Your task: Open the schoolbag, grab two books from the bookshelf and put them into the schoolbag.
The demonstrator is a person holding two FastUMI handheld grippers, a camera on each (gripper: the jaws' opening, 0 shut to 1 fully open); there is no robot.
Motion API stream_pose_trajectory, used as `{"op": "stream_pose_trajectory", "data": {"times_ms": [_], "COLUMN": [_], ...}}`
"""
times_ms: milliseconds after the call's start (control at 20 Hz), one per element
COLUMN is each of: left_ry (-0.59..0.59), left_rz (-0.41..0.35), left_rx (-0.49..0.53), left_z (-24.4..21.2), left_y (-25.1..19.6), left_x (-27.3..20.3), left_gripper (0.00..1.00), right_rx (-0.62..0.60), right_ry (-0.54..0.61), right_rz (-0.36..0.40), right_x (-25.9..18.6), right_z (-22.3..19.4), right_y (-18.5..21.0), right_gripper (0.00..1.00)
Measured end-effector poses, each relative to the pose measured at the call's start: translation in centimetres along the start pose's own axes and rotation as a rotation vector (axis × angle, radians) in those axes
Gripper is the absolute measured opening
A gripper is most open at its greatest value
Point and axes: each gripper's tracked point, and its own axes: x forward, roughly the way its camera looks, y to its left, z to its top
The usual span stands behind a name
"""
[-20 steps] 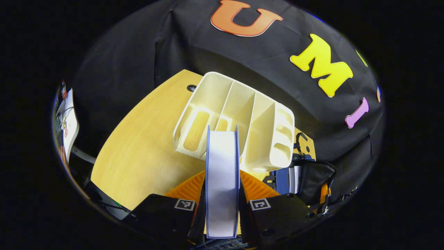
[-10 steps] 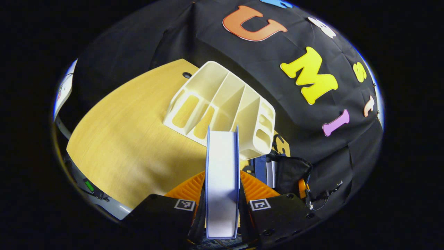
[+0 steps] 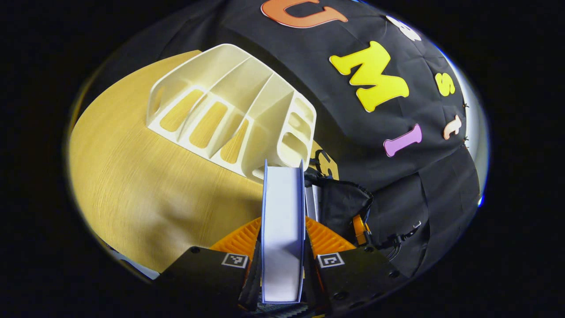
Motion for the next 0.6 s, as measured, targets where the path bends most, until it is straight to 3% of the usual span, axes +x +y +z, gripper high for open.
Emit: {"op": "stream_pose_trajectory", "data": {"times_ms": [300,600], "left_ry": [0.051,0.055], "left_rz": [-0.137,-0.172], "left_rx": [-0.031,-0.113], "left_z": [-0.9,0.7], "left_y": [-5.1,-7.8], "left_x": [4.8,9.2], "left_gripper": [0.43,0.43], "right_rx": [0.018,0.056], "right_ry": [0.018,0.033], "right_rz": [0.013,0.022], "right_x": [0.2,0.1], "right_z": [0.4,2.6], "right_y": [-0.3,-1.5], "right_gripper": [0.02,0.02]}}
